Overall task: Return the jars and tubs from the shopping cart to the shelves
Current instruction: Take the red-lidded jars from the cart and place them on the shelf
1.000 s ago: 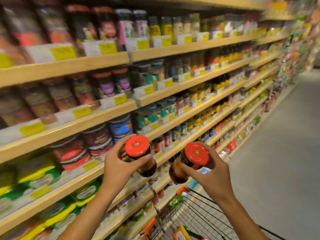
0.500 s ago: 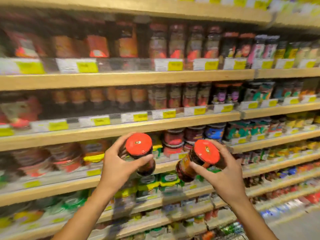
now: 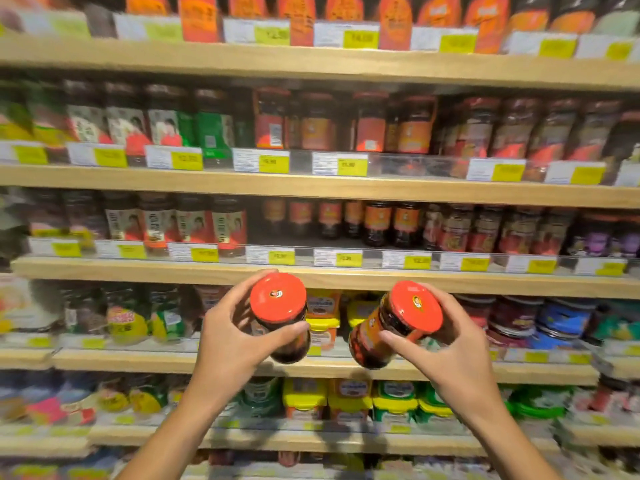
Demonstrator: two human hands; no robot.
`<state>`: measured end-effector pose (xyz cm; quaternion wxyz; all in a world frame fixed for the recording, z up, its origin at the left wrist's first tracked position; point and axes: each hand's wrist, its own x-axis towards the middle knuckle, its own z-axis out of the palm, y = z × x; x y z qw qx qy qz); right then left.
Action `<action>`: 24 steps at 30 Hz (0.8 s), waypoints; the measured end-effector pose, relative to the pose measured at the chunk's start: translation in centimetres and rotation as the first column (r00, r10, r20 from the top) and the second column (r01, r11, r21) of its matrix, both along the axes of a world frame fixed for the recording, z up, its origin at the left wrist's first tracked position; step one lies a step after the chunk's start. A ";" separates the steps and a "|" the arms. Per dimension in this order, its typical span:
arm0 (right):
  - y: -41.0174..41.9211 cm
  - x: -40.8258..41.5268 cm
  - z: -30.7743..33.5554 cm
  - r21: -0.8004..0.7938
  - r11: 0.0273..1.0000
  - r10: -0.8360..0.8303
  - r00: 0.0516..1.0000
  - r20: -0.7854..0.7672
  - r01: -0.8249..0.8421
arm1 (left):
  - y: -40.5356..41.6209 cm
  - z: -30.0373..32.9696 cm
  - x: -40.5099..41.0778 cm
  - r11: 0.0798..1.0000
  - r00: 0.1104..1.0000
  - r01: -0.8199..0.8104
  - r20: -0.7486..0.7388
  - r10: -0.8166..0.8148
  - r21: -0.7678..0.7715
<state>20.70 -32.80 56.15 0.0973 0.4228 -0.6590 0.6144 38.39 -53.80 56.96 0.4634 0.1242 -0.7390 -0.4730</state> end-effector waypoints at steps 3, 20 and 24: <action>-2.2 0.5 0.9 -0.001 1.000 -0.002 0.999 -0.046 0.002 | -0.9 0.8 1.5 0.999 0.999 -0.035 -0.032 0.034 -0.009; -14.1 -1.5 5.8 -0.234 0.972 -0.049 0.993 -0.103 0.024 | -5.1 2.7 3.2 0.990 0.997 -0.058 -0.053 0.052 -0.125; -16.3 -3.0 5.7 -0.180 0.981 -0.087 0.992 -0.096 0.068 | -5.6 2.3 2.5 0.989 0.998 -0.044 -0.043 0.038 -0.139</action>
